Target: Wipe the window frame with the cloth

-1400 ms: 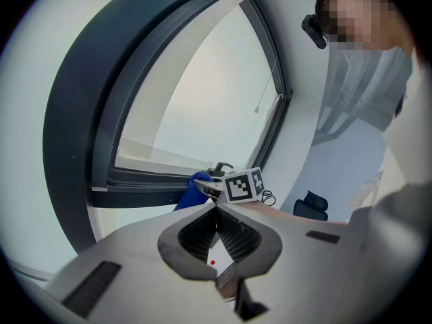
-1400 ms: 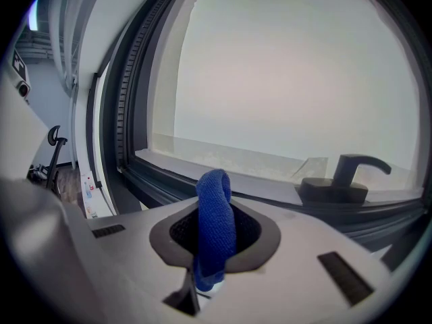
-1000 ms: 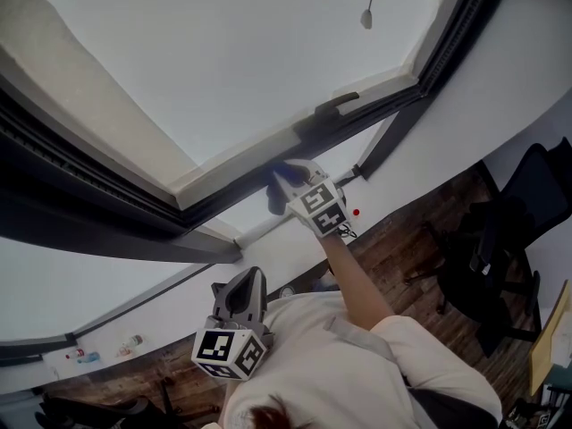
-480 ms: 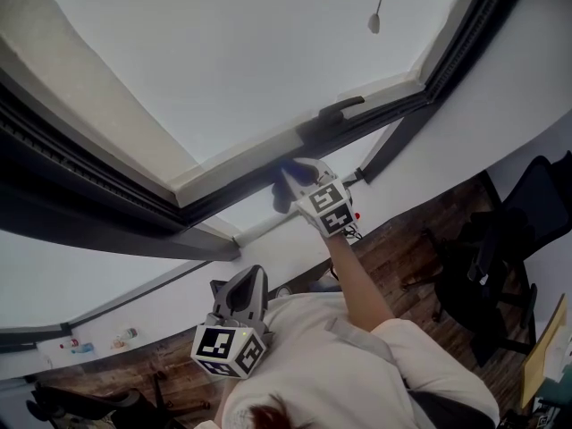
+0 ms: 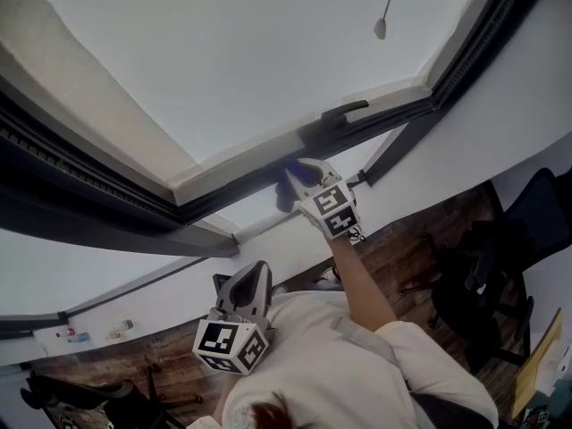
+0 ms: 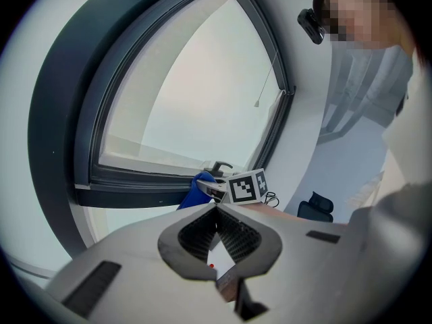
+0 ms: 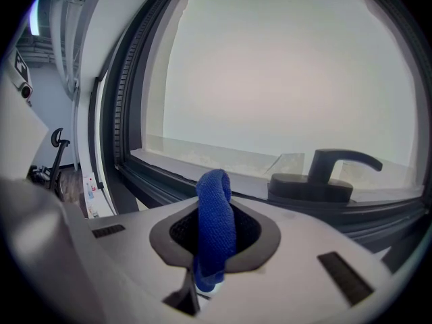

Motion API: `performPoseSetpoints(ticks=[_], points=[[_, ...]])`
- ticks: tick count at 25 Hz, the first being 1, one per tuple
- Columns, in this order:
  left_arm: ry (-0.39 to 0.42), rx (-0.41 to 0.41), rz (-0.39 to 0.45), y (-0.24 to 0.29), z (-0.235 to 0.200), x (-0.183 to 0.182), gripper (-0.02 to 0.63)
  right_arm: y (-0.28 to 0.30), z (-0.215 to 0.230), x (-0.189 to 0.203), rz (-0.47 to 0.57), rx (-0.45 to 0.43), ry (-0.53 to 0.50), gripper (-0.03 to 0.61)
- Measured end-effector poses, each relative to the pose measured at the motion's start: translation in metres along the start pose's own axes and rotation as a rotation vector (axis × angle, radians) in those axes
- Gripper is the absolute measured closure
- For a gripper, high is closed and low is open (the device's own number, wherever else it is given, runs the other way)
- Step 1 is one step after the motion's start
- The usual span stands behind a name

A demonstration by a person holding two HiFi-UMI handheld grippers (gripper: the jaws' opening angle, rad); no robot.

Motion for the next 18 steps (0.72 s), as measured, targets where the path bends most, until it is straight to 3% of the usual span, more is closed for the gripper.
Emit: performPoseSetpoints(ticks=[18], points=[[0.017,0.002,-0.024,0.031,0.027,-0.012,0.609,-0.013,0.038,0.000,0.011,-0.021,0.017,0.529]])
Point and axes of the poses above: the fingertips, and each gripper's own axes: y forward along the fingers, z to its right, x out of its underside, the point moved 8 cm from there along -y, backward along the fingers, and after that the axes turned 11 degrees about y, right-handed, at the moved point
